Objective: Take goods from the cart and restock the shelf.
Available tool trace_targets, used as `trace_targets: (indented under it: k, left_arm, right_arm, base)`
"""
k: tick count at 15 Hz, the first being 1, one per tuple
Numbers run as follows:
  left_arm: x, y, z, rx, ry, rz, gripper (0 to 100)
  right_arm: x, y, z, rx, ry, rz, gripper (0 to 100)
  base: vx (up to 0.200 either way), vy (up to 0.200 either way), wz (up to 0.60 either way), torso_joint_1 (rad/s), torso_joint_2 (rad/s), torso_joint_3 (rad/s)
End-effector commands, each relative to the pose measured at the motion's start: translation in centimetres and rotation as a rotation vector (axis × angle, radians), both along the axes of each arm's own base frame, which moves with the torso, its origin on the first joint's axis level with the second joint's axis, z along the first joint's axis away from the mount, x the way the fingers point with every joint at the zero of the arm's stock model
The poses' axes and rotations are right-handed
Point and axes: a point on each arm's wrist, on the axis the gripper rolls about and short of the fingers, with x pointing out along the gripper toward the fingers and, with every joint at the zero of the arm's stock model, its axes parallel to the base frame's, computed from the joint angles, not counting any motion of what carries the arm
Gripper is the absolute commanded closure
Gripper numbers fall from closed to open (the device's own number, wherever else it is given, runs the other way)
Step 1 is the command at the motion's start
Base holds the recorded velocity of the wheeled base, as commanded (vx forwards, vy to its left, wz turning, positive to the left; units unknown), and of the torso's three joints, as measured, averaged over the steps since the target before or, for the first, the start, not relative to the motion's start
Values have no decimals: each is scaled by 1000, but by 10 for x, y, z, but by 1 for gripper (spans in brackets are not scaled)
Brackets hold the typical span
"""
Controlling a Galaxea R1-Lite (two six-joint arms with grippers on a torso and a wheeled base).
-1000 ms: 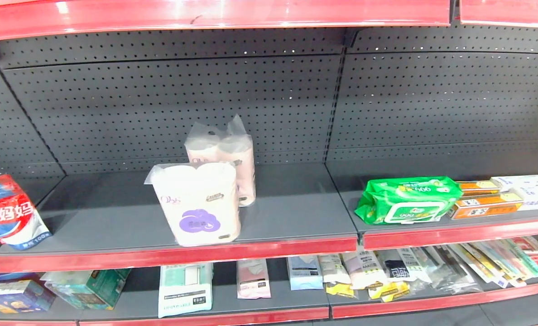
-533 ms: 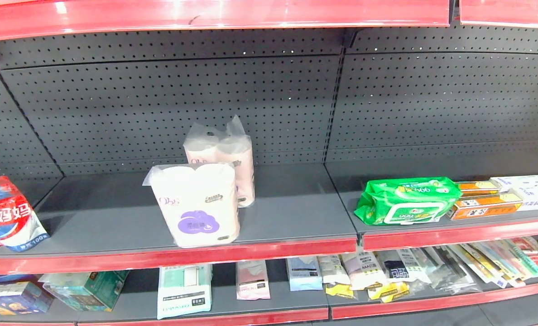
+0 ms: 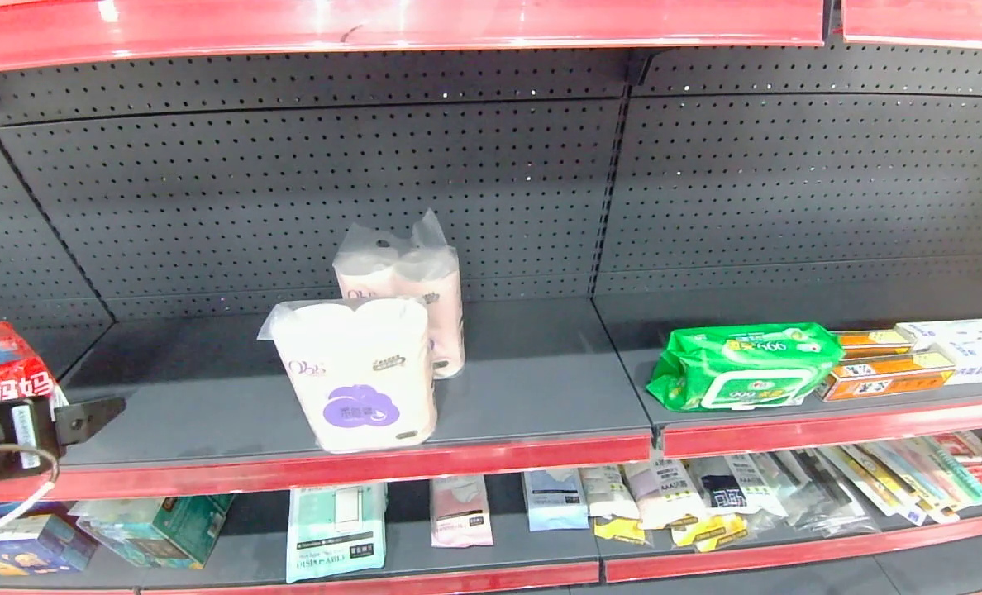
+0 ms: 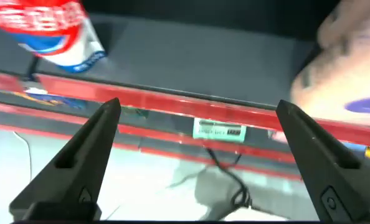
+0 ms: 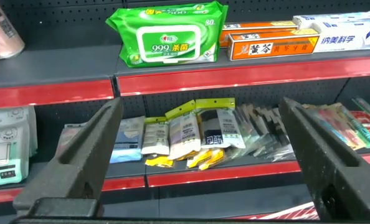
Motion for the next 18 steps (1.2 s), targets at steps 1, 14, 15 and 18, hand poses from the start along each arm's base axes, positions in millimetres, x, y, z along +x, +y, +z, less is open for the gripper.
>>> trace_targets:
  k: [1, 14, 15, 18]
  left_arm:
    - [48, 29, -31, -31, 148, -5, 0]
    - [130, 21, -102, -40, 191, -278, 0]
    - [132, 19, -103, -37, 187, -287, 0]
    - [143, 6, -113, -28, 175, -337, 0]
  right_arm:
    - [0, 0, 0, 0, 1, -1, 0]
    - [0, 0, 0, 0, 1, -1, 0]
    - [0, 0, 0, 0, 1, -1, 0]
    - [0, 0, 0, 0, 1, -1, 0]
  base:
    - [0, 0, 0, 0, 0, 0]
    - [0, 0, 0, 0, 0, 0]
    - [0, 0, 0, 0, 0, 0]
    - [0, 0, 0, 0, 0, 0]
